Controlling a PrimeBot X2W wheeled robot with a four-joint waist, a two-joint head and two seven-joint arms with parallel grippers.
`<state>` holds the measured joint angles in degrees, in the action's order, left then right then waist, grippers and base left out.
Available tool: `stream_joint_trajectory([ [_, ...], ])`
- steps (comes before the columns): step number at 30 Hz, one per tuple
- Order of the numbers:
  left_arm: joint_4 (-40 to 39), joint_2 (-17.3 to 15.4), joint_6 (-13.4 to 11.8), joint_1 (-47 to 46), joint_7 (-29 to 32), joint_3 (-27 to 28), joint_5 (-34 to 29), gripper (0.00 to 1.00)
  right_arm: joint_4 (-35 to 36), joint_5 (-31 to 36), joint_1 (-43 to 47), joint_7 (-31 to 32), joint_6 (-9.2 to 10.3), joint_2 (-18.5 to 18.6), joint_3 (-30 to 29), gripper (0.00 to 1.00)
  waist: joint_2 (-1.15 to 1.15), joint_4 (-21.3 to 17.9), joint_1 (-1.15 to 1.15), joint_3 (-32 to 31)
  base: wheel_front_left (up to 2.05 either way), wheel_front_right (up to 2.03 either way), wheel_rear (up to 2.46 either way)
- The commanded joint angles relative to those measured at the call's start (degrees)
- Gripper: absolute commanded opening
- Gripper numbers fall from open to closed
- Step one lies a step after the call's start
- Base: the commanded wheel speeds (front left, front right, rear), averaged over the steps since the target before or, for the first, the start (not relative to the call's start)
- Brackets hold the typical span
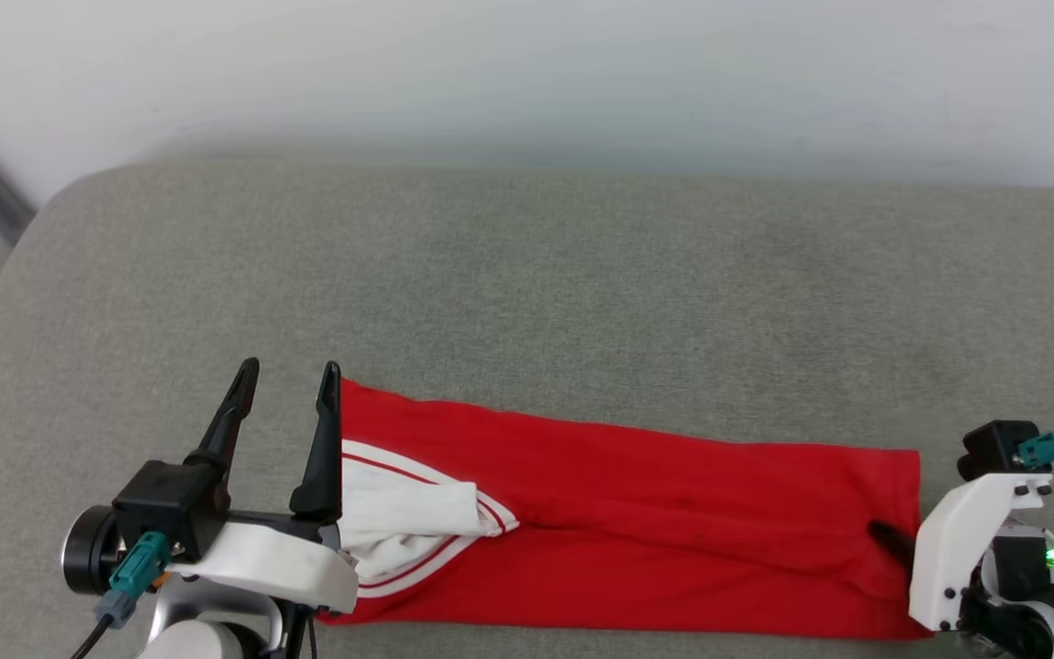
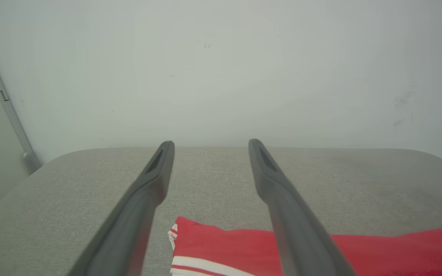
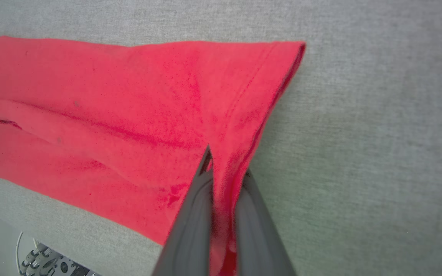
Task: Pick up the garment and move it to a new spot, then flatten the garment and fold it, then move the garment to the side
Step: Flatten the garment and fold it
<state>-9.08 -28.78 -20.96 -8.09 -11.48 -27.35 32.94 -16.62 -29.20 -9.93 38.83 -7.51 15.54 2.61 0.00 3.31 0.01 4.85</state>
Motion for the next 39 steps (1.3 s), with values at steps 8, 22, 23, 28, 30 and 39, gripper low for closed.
stream_joint_trajectory([
  [8,-0.8,-0.8,-1.3,3.0,0.7,-0.4,0.0,1.00,0.7,1.9,1.9,1.7,0.04,3.6,-10.9,0.00,0.00,-3.1,-0.01,-3.4,0.00,0.00,0.00],
  [22,-1.2,-1.0,-1.8,2.8,1.6,-1.1,0.0,1.00,3.7,-26.0,-1.9,24.1,0.02,-12.7,-28.0,0.00,0.00,-2.9,-0.01,-3.6,0.00,0.00,0.00],
  [23,-1.2,-1.0,-1.7,2.6,1.7,-1.2,0.0,1.00,2.6,-29.8,-2.2,24.7,0.02,-12.8,-26.9,0.00,0.00,-2.6,-0.01,-3.5,0.00,0.00,0.00],
  [28,-0.6,-0.3,-0.9,1.1,1.9,-2.0,0.0,1.00,-3.5,-47.0,-4.0,19.3,0.02,-12.7,-12.9,0.00,0.00,-0.4,-0.01,-3.0,0.00,0.00,0.00],
  [30,-0.4,0.0,-0.5,0.3,1.9,-2.4,-0.1,1.00,-4.6,-50.5,-4.8,15.8,0.02,-12.8,-7.2,0.00,0.00,0.7,-0.01,-2.6,0.00,0.00,0.00],
  [39,1.5,1.8,0.8,-2.4,0.5,-2.9,0.3,1.00,-11.1,-49.6,-11.3,-4.2,0.02,-12.7,14.0,0.52,0.00,5.5,-0.01,1.2,0.00,0.00,0.00],
])
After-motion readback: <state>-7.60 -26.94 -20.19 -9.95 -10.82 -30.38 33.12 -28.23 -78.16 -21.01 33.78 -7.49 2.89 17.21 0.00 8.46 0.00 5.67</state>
